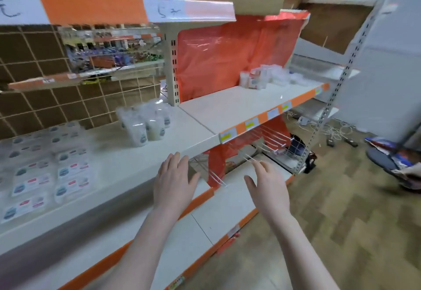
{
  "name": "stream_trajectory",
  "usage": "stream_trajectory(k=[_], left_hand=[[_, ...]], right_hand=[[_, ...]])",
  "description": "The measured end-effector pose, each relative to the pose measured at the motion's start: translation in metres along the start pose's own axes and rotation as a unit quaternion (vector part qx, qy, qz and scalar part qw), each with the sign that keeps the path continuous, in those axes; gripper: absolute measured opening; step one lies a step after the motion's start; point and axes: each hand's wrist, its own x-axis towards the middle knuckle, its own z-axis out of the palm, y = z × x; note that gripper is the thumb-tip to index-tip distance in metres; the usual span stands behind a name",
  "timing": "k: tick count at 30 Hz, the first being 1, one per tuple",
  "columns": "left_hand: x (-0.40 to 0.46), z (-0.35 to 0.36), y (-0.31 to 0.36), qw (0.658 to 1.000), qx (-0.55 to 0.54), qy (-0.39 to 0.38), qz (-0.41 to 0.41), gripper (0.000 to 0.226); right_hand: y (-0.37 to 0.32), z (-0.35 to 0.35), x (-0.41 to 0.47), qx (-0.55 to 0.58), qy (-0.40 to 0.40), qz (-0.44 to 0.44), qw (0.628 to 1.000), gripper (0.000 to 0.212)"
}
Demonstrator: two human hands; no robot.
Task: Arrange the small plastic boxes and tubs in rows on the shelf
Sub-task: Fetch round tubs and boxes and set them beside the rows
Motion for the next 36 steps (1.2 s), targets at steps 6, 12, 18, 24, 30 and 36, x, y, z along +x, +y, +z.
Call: stream_trajectory(k=[6,12,18,24,30,36], left_hand=[[0.059,0.041,0.06,0.999,-0.02,-0.019,0.045,0.059],[0.154,0.097,0.112,0.997,-0.037,-0.003,0.061,0.06],[0.266,0.146,0.167,0.997,-0.031,-0.018,0.074,0.059],[0.35,0.169,0.209,0.996,-0.029,-0.015,0.082,0.06],[0.415,0.21,0.243,0.999,-0.026,0.002,0.035,0.059],[0.479,0.27,0.302,0.998,-0.022,0.028,-0.051,0.06]], right_hand=[[0.058,0.006,0.04,-0.03,0.007,0.038,0.999,0.035],[0.131,0.025,0.124,-0.062,0.011,0.054,0.997,0.033],[0.201,0.036,0.231,-0.053,0.014,0.057,0.997,0.034],[0.256,0.034,0.319,-0.041,0.02,0.068,0.997,0.029],[0.317,0.051,0.402,-0.012,0.015,0.038,0.999,0.032],[0.402,0.079,0.505,0.026,-0.01,-0.033,0.999,0.039]])
